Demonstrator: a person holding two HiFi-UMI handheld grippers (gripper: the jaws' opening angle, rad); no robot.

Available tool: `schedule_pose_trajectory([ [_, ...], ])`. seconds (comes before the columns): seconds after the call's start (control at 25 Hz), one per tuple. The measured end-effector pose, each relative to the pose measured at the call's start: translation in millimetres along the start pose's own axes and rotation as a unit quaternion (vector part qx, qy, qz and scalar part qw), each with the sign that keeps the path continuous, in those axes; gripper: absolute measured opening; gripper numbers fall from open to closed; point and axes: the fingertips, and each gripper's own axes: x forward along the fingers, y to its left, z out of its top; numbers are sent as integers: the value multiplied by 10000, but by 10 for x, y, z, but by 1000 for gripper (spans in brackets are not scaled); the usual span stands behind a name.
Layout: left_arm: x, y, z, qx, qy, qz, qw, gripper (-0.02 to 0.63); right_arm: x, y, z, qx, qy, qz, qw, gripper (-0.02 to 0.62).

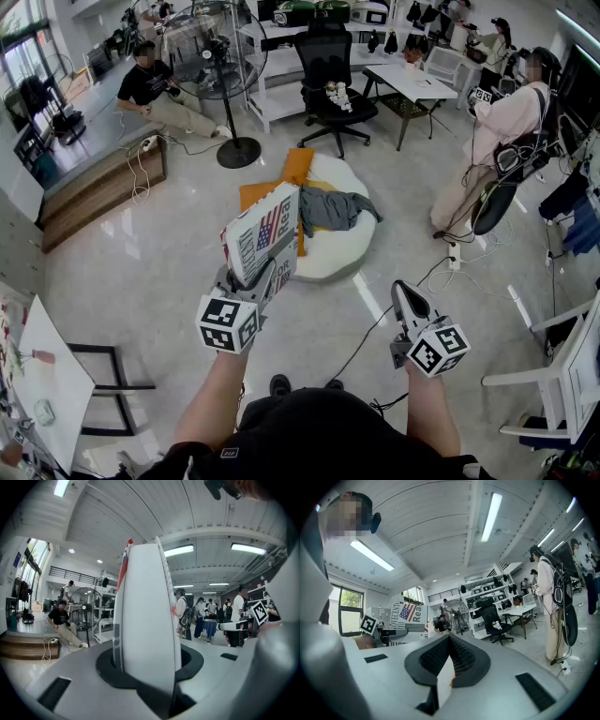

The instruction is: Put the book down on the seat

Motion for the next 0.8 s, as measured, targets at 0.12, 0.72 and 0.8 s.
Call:
schedule_pose_trajectory([
  [0.12,-48,-51,29,15,4,10,10000,153,-61,17,17,7,-6,13,10000,14],
  [0.72,11,-459,18,27,42,-85,10000,153,-439,-164,52,57,-102,73,9999,14],
  [0.8,39,-552,49,53,21,-112,9999,153,-535,-228,75,97,-147,54,9998,14],
])
